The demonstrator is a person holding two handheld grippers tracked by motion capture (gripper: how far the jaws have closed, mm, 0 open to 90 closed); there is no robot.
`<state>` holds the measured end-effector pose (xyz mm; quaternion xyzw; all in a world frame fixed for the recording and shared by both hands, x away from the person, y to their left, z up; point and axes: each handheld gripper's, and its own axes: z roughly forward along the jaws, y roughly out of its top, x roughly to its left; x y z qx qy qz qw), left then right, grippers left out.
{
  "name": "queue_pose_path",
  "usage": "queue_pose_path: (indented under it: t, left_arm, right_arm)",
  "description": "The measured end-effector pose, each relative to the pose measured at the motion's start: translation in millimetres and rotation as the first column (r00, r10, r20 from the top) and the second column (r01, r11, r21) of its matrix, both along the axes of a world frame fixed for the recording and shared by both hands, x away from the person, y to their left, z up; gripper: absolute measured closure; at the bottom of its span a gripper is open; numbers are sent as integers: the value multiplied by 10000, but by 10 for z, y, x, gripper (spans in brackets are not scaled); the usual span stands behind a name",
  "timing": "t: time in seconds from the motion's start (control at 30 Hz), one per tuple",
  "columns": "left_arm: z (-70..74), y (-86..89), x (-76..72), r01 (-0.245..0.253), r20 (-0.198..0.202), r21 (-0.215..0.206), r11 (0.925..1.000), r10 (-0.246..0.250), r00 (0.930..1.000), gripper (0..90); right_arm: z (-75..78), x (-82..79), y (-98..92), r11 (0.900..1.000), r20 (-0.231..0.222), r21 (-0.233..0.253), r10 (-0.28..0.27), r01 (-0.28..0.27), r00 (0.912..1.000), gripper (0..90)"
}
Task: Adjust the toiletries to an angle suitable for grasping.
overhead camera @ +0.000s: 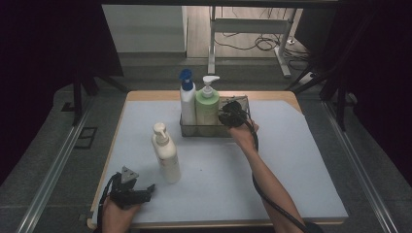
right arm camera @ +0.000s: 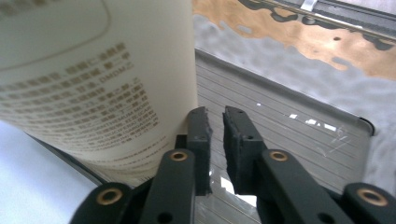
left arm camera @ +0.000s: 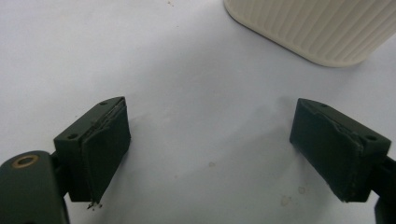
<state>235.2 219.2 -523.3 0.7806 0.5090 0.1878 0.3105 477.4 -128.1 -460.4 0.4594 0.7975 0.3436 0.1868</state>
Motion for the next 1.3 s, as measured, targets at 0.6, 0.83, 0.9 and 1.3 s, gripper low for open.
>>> queue_pose_path:
  t: [0.6, 0.83, 0.9, 1.3]
  left_arm:
    - [1, 5, 1, 25, -12, 21, 10000, -25, 10000, 120]
    - [2, 5, 1, 26, -20, 24, 10000, -26, 10000, 120]
    - [2, 4, 1, 21, -12, 18, 10000, -21, 10000, 120]
    - [3, 8, 3, 34, -27, 17, 10000, -34, 10000, 120]
  right_arm:
    - [180, -163, -180, 9942, 409, 179, 1050, -1058, 9936, 380]
    - [286, -307, -169, 9862, 635, 86, 1646, -1655, 9843, 300]
    - [312, -353, -168, 9818, 632, 36, 1893, -1899, 9799, 272]
    - [441, -686, -275, 9650, 681, -170, 2622, -2616, 9626, 125]
